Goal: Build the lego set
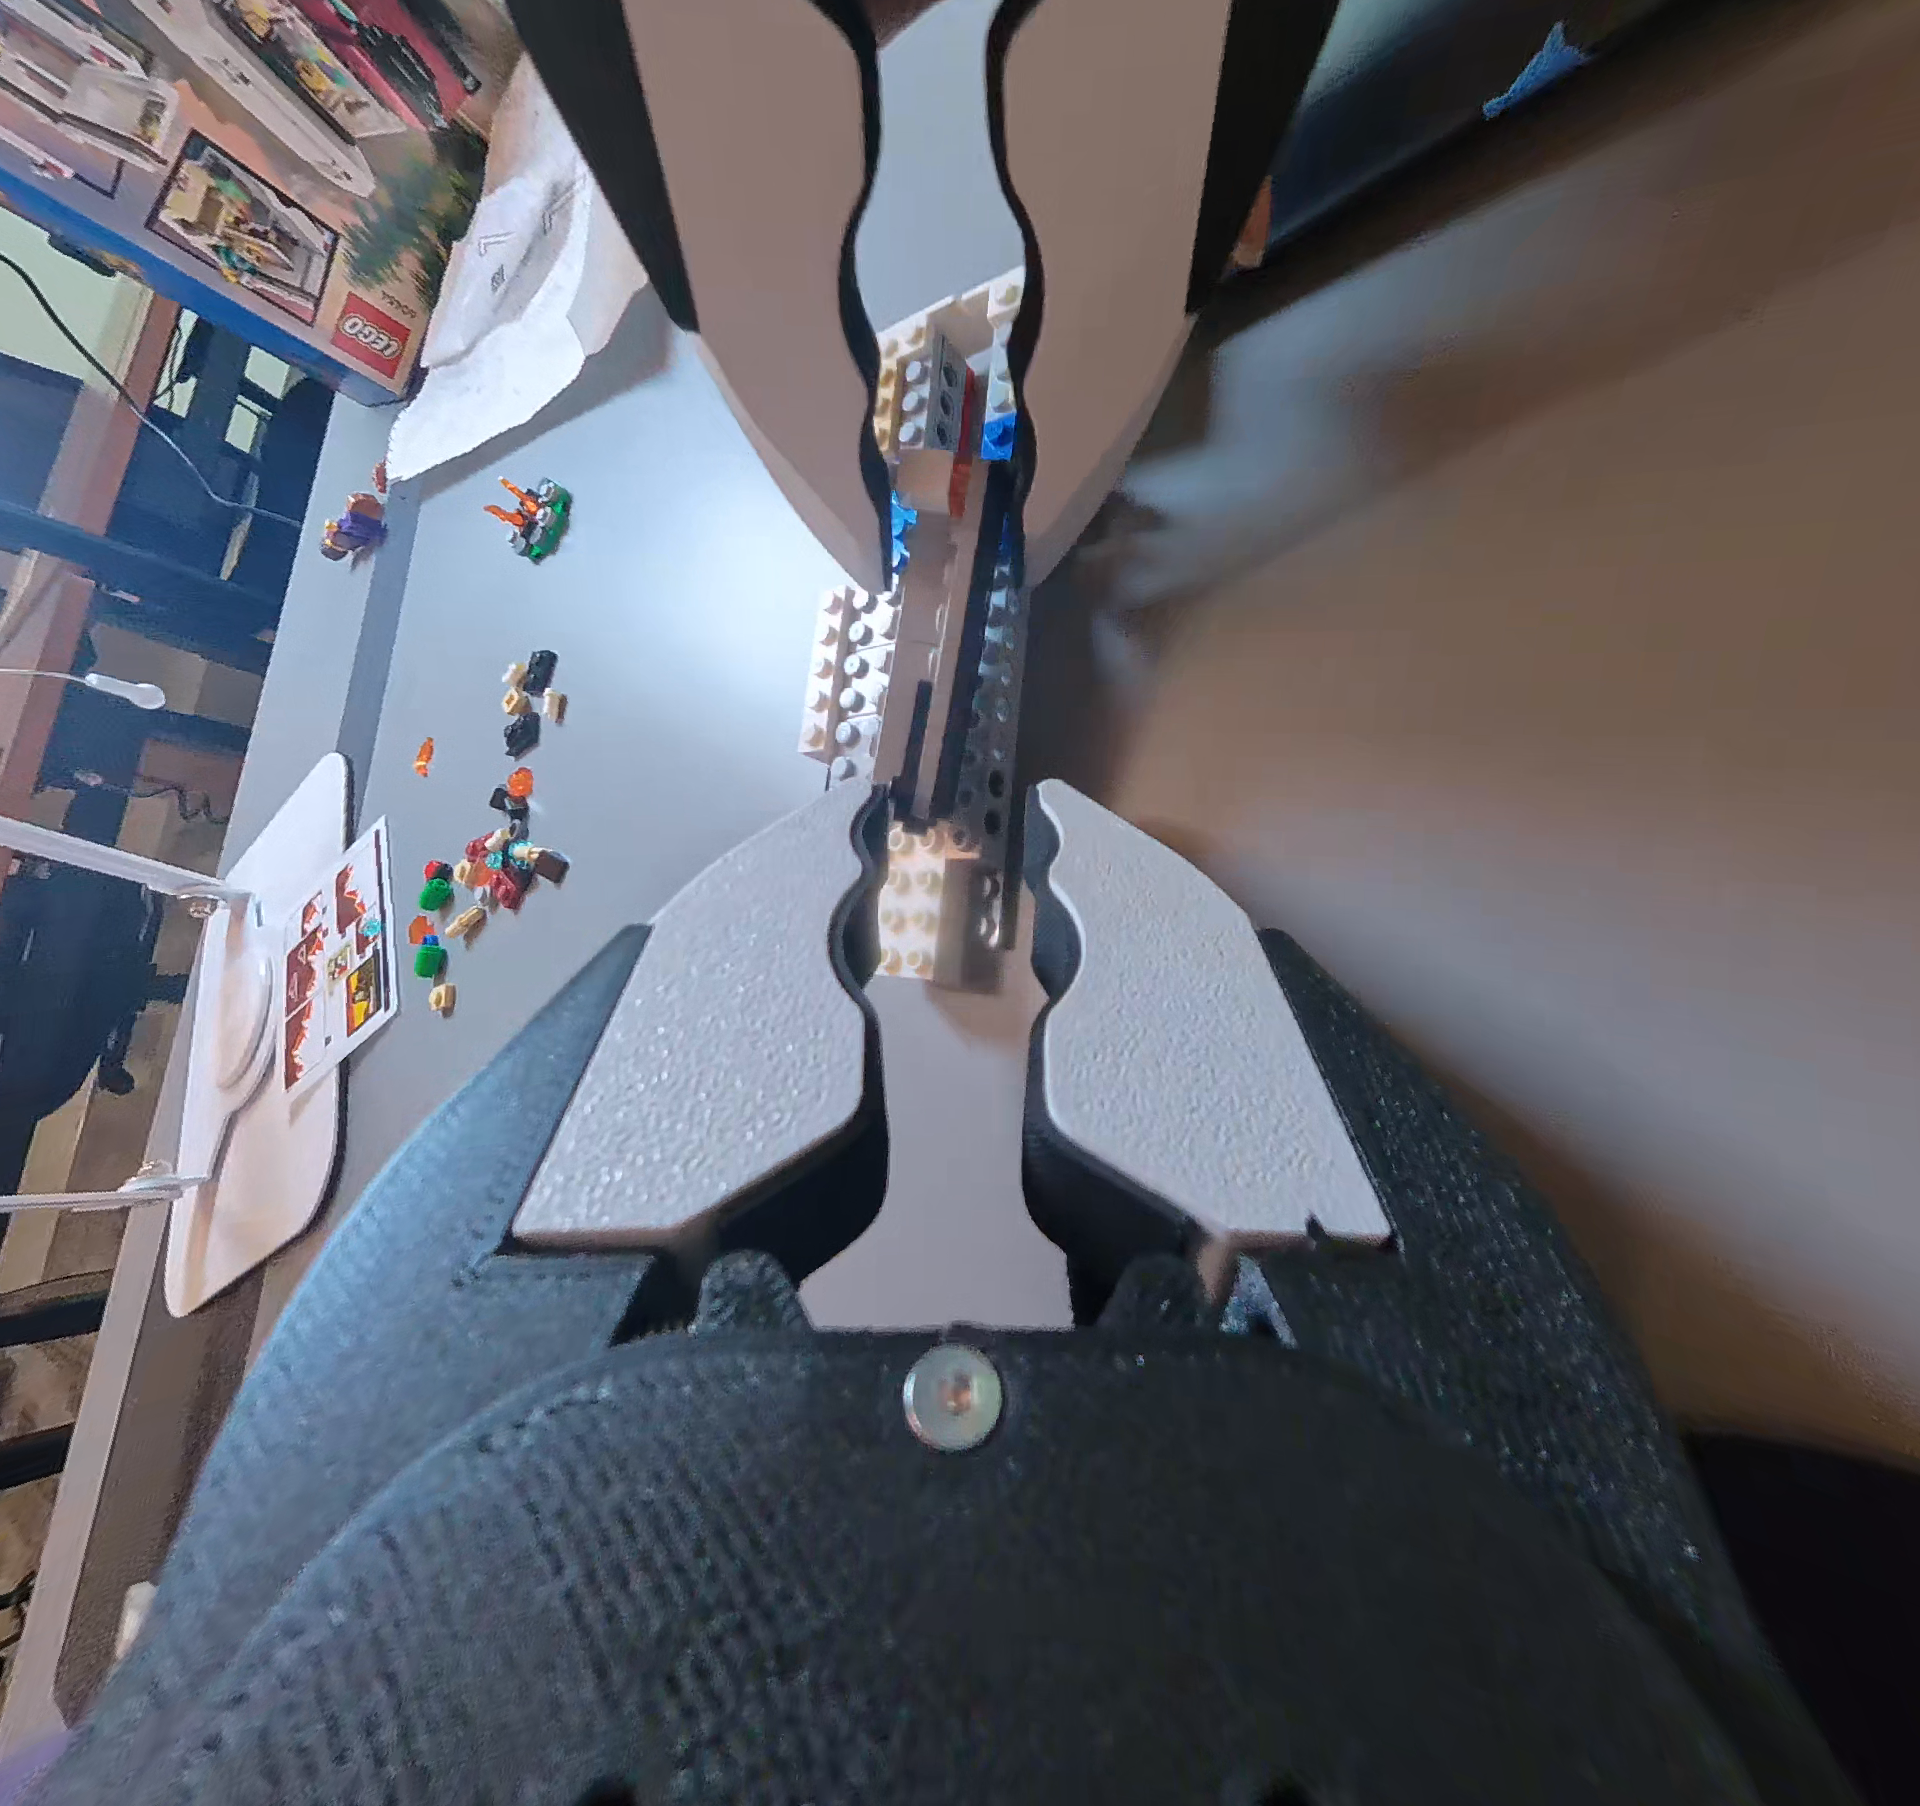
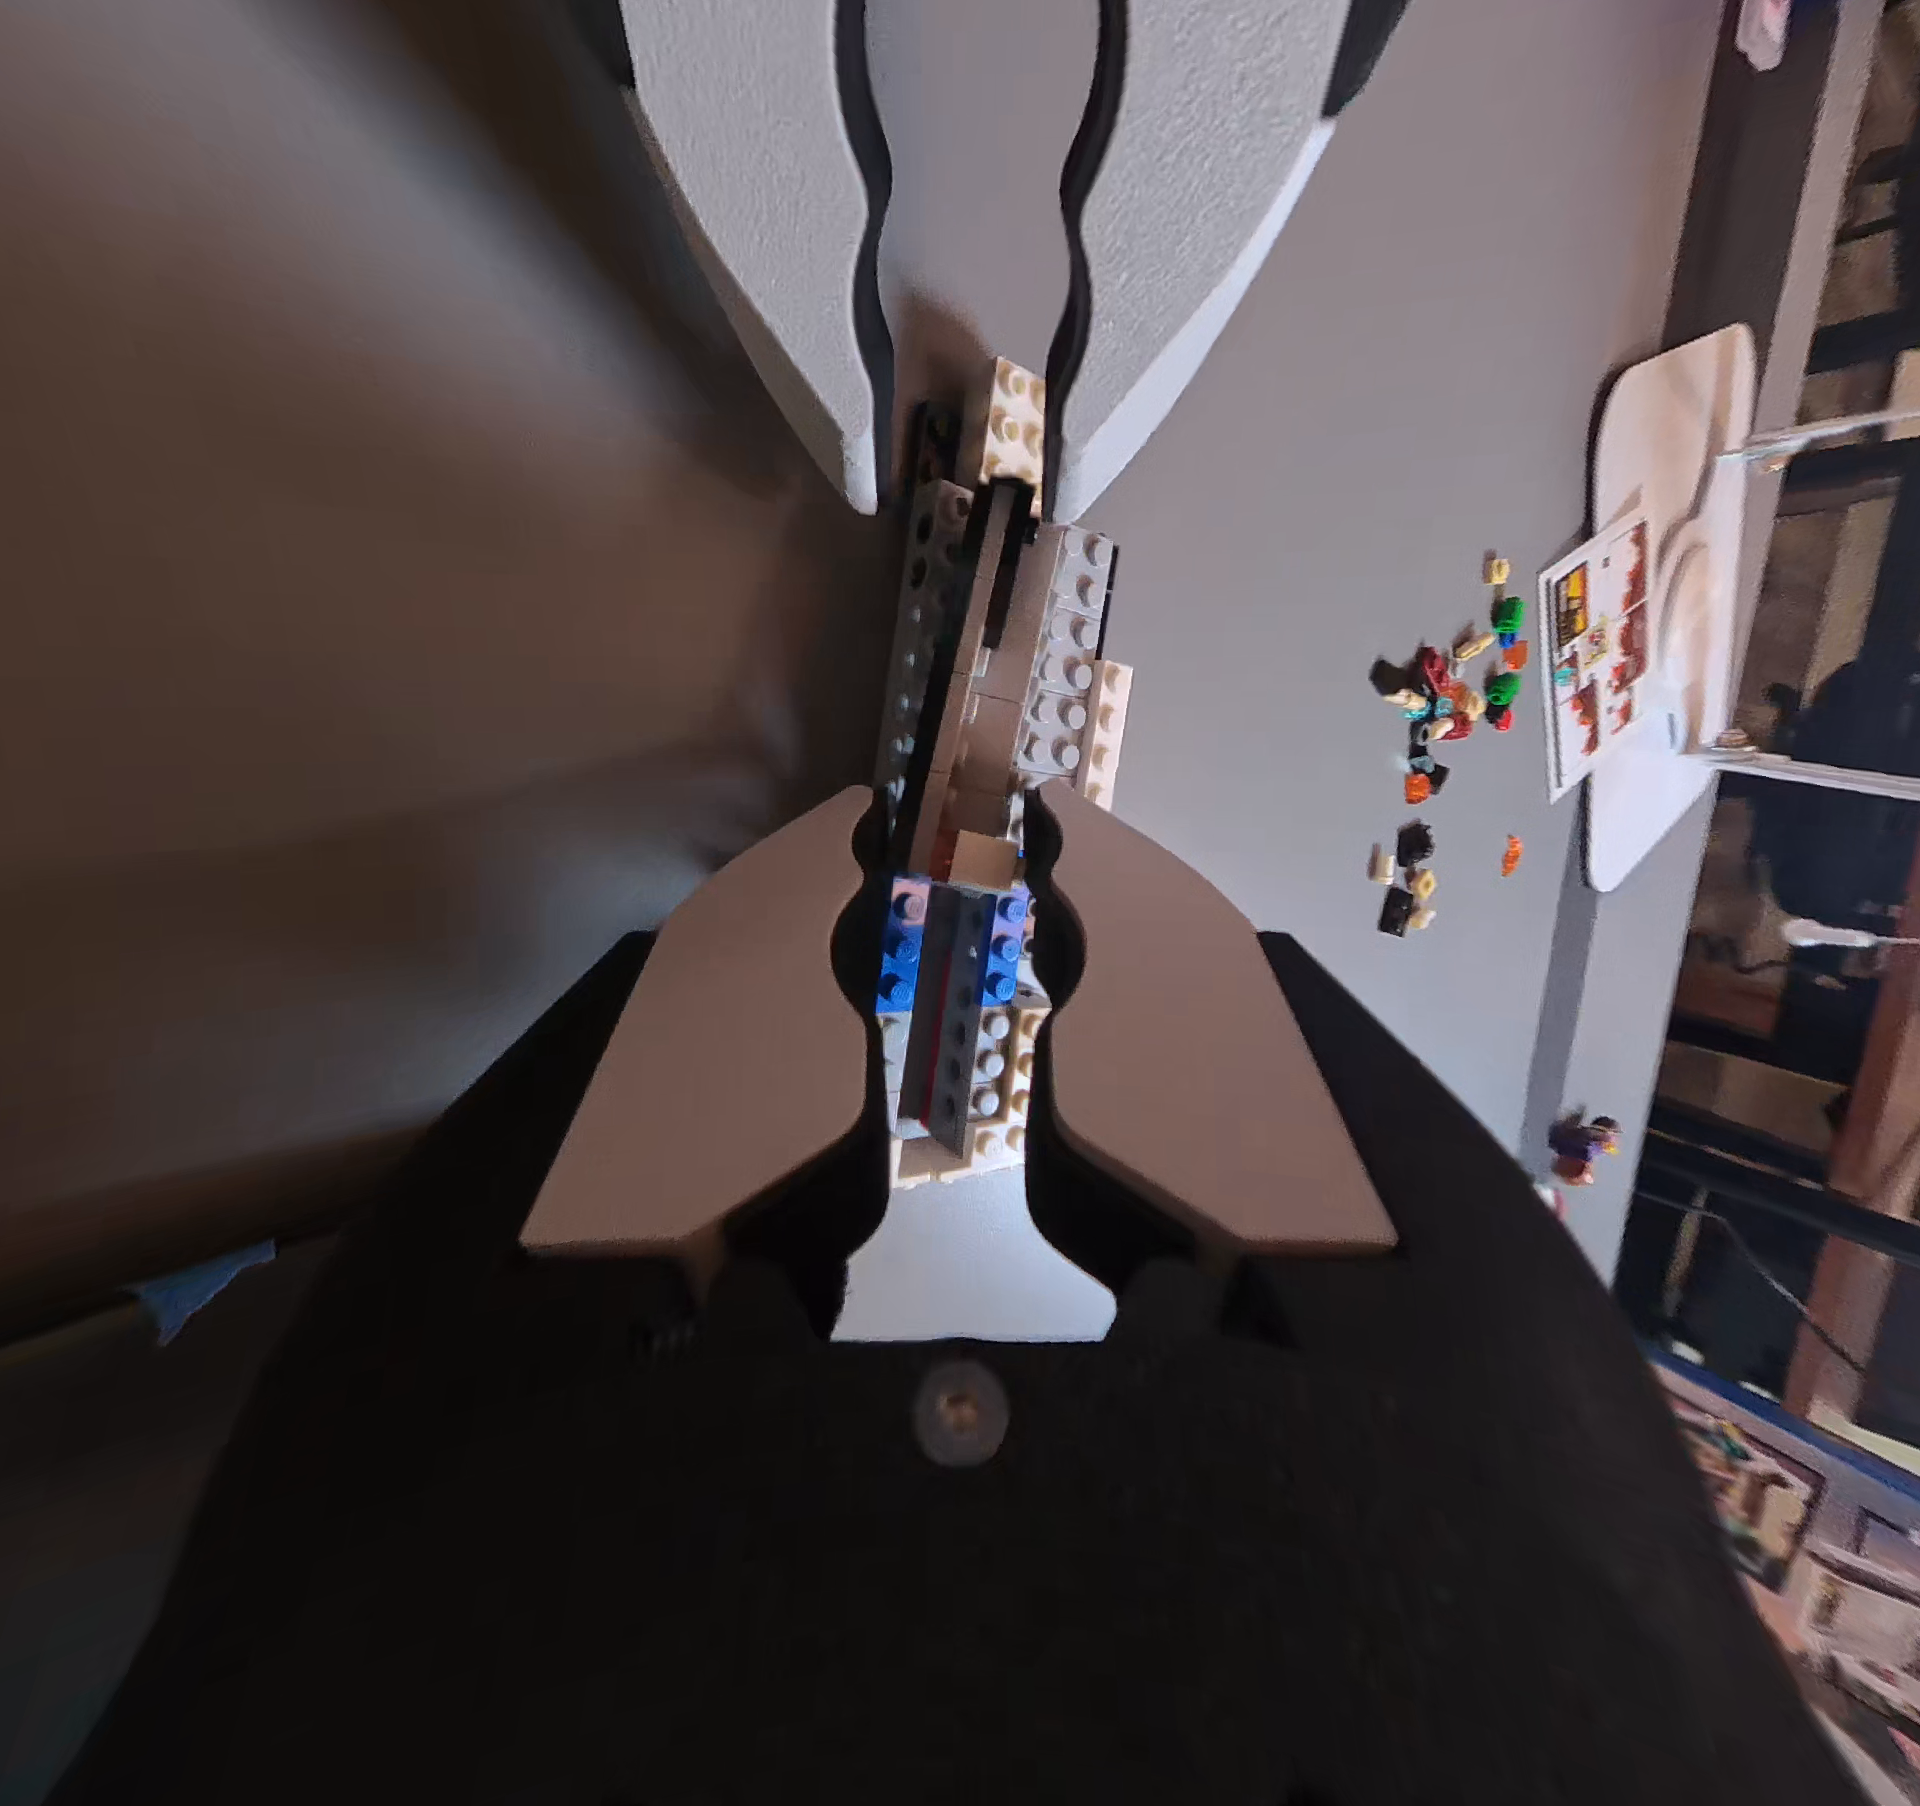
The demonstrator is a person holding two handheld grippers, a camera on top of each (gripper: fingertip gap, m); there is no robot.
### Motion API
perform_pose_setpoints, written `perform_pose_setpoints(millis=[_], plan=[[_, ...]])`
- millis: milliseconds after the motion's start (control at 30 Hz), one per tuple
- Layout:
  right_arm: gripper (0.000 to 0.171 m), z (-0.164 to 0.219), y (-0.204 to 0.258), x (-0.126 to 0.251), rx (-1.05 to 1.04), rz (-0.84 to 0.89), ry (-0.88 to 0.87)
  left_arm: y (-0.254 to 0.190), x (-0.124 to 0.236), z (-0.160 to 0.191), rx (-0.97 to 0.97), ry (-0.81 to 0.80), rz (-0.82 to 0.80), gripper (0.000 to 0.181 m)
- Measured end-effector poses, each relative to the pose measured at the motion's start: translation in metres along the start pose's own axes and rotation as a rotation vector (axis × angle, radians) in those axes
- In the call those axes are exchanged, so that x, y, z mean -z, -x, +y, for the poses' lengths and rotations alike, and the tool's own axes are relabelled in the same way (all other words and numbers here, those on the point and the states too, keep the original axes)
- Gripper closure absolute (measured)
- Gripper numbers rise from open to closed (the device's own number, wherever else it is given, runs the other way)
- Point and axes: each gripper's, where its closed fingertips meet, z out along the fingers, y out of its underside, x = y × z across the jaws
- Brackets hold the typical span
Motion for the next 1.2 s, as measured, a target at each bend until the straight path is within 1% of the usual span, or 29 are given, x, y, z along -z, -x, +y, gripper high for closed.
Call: perform_pose_setpoints(millis=[33,133,200,300,433,533,633,733,833,900,967,1033,1200], plan=[[0.147,-0.002,0.001,0.0,0.022,0.021,-0.005,0.0,0.0,-0.001,0.002,-0.007,-0.006,0.156],[0.146,-0.006,0.002,-0.003,0.11,0.076,-0.008,-0.002,-0.002,-0.002,-0.01,0.0,0.001,0.156],[0.145,-0.01,0.005,-0.003,0.165,0.086,-0.054,-0.004,-0.002,-0.001,-0.027,0.003,-0.003,0.158],[0.146,-0.012,0.007,-0.001,0.206,0.098,-0.098,-0.002,0.004,-0.009,-0.008,-0.051,-0.006,0.162],[0.146,-0.013,0.006,0.005,0.293,0.137,-0.157,-0.004,0.002,-0.002,0.045,-0.028,0.038,0.152],[0.146,-0.012,0.009,0.009,0.373,0.149,-0.196,-0.01,0.0,-0.004,0.084,-0.043,0.081,0.149],[0.146,-0.015,0.011,0.012,0.423,0.135,-0.267,-0.01,0.001,-0.009,0.101,-0.068,0.092,0.151],[0.146,-0.017,0.012,0.014,0.463,0.116,-0.32,-0.005,0.008,-0.017,0.179,-0.132,0.111,0.152],[0.146,-0.02,0.017,0.018,0.497,0.089,-0.38,-0.004,0.007,-0.012,0.196,-0.105,0.113,0.148],[0.147,-0.024,0.018,0.021,0.52,0.089,-0.419,-0.011,0.004,-0.011,0.212,-0.099,0.155,0.145],[0.147,-0.025,0.02,0.023,0.528,0.078,-0.438,-0.018,0.001,-0.01,0.197,-0.081,0.182,0.147],[0.147,-0.024,0.023,0.025,0.543,0.065,-0.453,-0.021,-0.002,-0.003,0.162,-0.04,0.176,0.149],[0.147,-0.023,0.028,0.028,0.573,0.022,-0.48,-0.025,-0.001,0.0,0.162,-0.035,0.214,0.142]])
